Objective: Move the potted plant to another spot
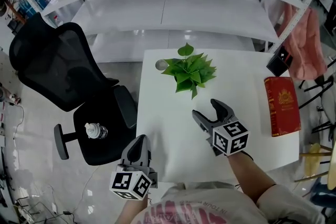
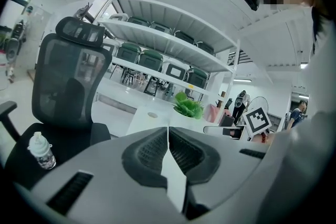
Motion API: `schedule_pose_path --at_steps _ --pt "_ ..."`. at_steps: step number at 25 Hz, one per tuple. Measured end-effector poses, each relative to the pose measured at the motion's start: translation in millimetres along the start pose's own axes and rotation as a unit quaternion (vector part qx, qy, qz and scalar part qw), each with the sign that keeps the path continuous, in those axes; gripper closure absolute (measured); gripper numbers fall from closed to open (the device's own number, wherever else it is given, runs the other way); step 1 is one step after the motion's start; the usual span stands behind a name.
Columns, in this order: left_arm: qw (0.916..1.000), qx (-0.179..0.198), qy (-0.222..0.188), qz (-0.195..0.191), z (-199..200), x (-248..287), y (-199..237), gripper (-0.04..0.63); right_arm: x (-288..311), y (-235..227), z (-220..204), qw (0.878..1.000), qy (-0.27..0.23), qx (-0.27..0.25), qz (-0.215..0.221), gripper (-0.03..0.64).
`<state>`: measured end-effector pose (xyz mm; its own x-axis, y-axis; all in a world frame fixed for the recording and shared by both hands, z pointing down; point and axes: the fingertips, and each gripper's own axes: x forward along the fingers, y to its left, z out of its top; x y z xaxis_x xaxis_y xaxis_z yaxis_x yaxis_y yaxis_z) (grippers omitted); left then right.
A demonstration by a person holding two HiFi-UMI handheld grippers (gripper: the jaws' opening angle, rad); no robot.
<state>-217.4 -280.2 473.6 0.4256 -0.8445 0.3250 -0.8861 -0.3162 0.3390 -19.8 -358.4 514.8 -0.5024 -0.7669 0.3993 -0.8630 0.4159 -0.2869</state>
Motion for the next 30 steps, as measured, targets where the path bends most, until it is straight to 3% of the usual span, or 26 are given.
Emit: schedule_pose_path --at_steps 6,16,30 --pt "0.9998 -0.009 0.007 0.015 -5.5 7.3 3.4 0.569 24.6 -12.6 5.2 1.0 0.01 -0.028 -0.003 0.165" --pt "0.9986 -0.026 0.011 0.045 -13.8 12.1 11.4 0.569 59.9 -28.4 12.7 0.998 0.011 -0.058 -0.011 0.024" --pt "0.9961 -0.03 0.023 0.08 -24.4 13.3 16.4 0.569 104.3 -35.0 15.3 0.997 -0.006 -0.079 -0.002 0.018"
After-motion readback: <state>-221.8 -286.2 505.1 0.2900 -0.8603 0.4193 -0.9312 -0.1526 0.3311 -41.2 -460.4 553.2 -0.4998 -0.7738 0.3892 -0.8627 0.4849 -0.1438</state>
